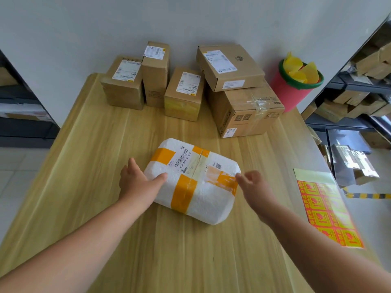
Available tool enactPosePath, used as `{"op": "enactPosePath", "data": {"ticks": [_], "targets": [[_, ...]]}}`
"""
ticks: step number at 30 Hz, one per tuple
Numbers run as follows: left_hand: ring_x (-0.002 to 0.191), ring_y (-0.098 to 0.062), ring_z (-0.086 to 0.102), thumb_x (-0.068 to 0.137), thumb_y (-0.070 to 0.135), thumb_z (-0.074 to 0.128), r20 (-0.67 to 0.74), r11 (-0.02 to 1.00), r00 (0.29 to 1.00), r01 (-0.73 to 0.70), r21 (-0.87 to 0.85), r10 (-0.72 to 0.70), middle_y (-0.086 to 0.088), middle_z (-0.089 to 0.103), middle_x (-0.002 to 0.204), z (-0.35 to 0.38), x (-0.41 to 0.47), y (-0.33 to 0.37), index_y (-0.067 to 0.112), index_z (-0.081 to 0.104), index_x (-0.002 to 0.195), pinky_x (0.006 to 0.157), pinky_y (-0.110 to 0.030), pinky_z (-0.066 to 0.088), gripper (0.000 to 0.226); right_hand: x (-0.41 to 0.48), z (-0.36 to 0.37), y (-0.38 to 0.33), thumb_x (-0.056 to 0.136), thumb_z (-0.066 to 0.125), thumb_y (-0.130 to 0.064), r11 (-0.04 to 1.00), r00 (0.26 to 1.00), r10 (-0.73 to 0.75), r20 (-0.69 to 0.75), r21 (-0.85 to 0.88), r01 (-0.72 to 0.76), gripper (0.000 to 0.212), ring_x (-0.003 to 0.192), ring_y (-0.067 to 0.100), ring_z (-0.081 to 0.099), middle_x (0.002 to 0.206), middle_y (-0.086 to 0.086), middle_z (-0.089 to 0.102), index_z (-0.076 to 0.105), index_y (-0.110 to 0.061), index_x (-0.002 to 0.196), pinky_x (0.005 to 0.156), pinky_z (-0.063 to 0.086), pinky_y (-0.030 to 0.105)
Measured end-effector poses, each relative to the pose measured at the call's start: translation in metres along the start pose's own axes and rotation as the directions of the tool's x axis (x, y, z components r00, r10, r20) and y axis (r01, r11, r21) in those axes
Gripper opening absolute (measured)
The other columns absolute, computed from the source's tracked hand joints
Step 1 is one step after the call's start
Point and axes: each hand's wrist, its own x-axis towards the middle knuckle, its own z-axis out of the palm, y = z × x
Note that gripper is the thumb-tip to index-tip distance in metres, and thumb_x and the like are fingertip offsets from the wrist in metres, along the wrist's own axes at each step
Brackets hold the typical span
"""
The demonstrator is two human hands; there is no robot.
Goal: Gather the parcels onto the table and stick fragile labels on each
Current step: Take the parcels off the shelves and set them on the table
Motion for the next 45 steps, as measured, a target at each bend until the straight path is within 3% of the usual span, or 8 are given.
{"op": "enactPosePath", "data": {"ticks": [4,8,13,18,22,32,38,45], "targets": [[0.137,-0.034,0.032,0.073,0.05,0.075,0.01,0.984,0.988,0.155,-0.086,-0.154,-0.011,0.011,0.156,0.014,-0.015,-0.003,0.017,-0.001,0.152,0.103,-0.046,0.036,0.114,0.014,0.003,-0.027,0.093,0.054,-0.047,0.985,0.987,-0.131,0.094,-0.098,0.141,0.068,0.14,0.02,0.032,0.154,-0.002,0.03,0.028,-0.019,0.15,0.11,0.033,0.038],[0.128,-0.034,0.043,0.063,0.053,0.081,0.194,0.903,0.936,0.337,-0.267,-0.293,-0.009,0.03,0.148,0.027,-0.021,0.0,0.025,0.012,0.147,0.1,-0.053,0.042,0.112,0.016,0.006,-0.029,0.092,0.053,-0.051,0.977,0.986,-0.079,0.146,-0.185,0.105,0.069,0.132,0.025,0.042,0.148,0.004,0.039,0.031,-0.019,0.149,0.103,0.039,0.038],[0.14,-0.025,0.029,0.075,0.035,0.079,0.156,0.971,0.987,0.07,-0.228,-0.034,-0.008,0.016,0.157,0.012,-0.009,0.025,0.019,-0.003,0.152,0.108,-0.038,0.03,0.114,0.003,-0.001,-0.015,0.093,0.043,-0.058,0.896,0.992,0.0,0.126,-0.44,0.055,0.047,0.086,0.023,0.057,0.099,0.006,0.062,0.055,-0.013,0.101,0.073,0.044,0.033],[0.135,-0.027,0.036,0.067,0.047,0.08,0.287,0.995,0.958,0.034,-0.098,-0.004,-0.005,0.025,0.152,0.01,-0.018,0.025,0.028,0.008,0.152,0.106,-0.043,0.037,0.113,-0.006,0.0,-0.01,0.091,0.049,-0.055,0.945,0.981,-0.016,0.196,-0.317,0.079,0.061,0.107,0.021,0.057,0.13,0.003,0.057,0.043,-0.018,0.138,0.079,0.04,0.031],[0.123,-0.025,0.049,0.034,0.063,0.072,0.346,0.997,0.938,-0.029,0.073,0.002,-0.001,0.045,0.137,0.021,-0.022,0.012,0.034,0.024,0.143,0.099,-0.047,0.045,0.123,-0.008,0.01,-0.011,0.089,0.054,-0.056,0.964,0.955,-0.022,0.296,-0.248,0.099,0.055,0.108,0.019,0.058,0.128,0.001,0.06,0.051,-0.022,0.132,0.089,0.048,0.036],[0.11,-0.022,0.055,0.052,0.051,0.072,0.282,0.965,0.953,-0.171,0.197,0.111,0.002,0.051,0.125,0.014,-0.034,0.026,0.032,0.035,0.13,0.091,-0.044,0.051,0.089,-0.01,0.001,-0.02,0.091,0.055,-0.051,0.976,0.966,-0.068,0.249,-0.186,0.117,0.057,0.111,0.02,0.056,0.13,0.004,0.058,0.046,-0.018,0.137,0.094,0.047,0.039],[0.129,-0.023,0.039,0.073,0.048,0.072,0.305,0.878,0.907,-0.38,0.29,0.292,-0.003,0.036,0.142,0.016,-0.054,0.056,0.022,0.017,0.148,0.104,-0.039,0.041,0.097,-0.014,-0.032,-0.013,0.092,0.055,-0.048,0.978,0.993,-0.042,0.106,-0.2,0.063,0.056,0.096,0.02,0.058,0.116,0.004,0.06,0.046,-0.015,0.137,0.089,0.05,0.037],[0.147,-0.026,0.006,0.084,0.049,0.064,0.403,0.701,0.796,-0.596,0.392,0.452,-0.005,0.003,0.161,0.057,-0.084,0.111,0.022,-0.001,0.153,0.114,-0.041,0.021,0.099,-0.008,-0.11,0.03,0.093,0.056,-0.042,0.982,0.991,0.043,-0.129,-0.178,-0.065,0.056,0.119,0.029,0.053,0.135,0.012,0.053,0.044,-0.012,0.139,0.093,0.043,0.032]]}}
